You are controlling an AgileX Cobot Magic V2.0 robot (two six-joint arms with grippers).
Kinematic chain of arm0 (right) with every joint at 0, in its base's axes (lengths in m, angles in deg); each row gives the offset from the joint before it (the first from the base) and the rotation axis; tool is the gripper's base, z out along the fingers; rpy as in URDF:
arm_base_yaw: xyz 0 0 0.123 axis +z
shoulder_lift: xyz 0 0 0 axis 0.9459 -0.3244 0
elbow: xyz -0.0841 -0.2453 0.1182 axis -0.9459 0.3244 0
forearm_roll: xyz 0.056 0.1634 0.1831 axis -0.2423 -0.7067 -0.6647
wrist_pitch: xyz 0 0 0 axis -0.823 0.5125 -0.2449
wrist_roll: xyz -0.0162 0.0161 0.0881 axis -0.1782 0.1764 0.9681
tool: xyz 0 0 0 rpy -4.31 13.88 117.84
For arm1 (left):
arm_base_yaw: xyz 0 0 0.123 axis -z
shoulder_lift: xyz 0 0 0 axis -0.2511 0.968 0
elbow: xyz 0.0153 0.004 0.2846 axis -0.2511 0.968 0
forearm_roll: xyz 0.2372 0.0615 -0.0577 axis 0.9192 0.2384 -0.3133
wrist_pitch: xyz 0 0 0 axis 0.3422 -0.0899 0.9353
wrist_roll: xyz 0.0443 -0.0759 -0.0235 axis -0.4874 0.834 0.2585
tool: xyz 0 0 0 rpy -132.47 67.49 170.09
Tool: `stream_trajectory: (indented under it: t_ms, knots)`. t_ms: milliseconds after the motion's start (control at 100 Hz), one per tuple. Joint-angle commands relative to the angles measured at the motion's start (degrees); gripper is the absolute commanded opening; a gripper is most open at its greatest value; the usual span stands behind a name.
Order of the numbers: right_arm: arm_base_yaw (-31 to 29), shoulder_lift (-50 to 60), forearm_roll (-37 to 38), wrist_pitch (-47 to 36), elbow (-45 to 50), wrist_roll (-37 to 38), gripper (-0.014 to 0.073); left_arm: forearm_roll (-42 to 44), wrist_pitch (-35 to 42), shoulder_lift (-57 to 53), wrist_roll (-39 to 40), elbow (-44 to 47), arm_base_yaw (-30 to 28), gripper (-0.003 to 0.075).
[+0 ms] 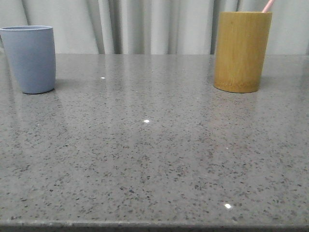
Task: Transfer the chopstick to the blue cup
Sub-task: 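Move the left gripper toward the light blue cup, then grasp the light blue cup rim with the left gripper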
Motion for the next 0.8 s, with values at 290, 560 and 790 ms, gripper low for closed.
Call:
stream_trajectory:
  t_ms: [290, 560, 790]
  knots:
    - [-0.33, -1.11, -0.12, -5.27, -1.96, -0.41, 0.0643, -2.02, 9.29, 3.53, -2.73, -3.47, -0.13, 0.0598]
    - [-0.33, -1.11, -0.12, -5.42, -1.96, -0.41, 0.0643, -2.02, 10.16, 21.03, -2.73, -15.57, -0.13, 0.0598]
    - [-0.33, -1.11, -0.12, -5.02, -1.96, -0.41, 0.0643, -1.91, 7.32, 36.73, -2.73, -27.00, -0.13, 0.0598]
